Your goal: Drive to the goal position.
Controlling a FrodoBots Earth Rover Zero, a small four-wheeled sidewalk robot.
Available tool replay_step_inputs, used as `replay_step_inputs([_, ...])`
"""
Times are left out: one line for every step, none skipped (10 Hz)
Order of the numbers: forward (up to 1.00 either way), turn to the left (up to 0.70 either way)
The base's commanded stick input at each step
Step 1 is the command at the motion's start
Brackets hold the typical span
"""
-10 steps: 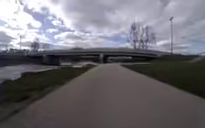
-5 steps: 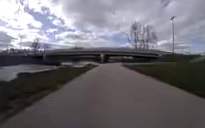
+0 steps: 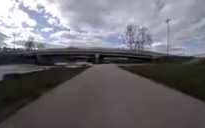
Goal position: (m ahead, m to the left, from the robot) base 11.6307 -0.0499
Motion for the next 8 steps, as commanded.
replay_step_inputs([0.96, 0.0])
replay_step_inputs([0.96, 0.0])
replay_step_inputs([0.96, 0.0])
replay_step_inputs([0.96, 0.0])
replay_step_inputs([0.96, 0.0])
replay_step_inputs([0.96, 0.0])
replay_step_inputs([0.95, 0.0])
replay_step_inputs([0.96, 0.0])
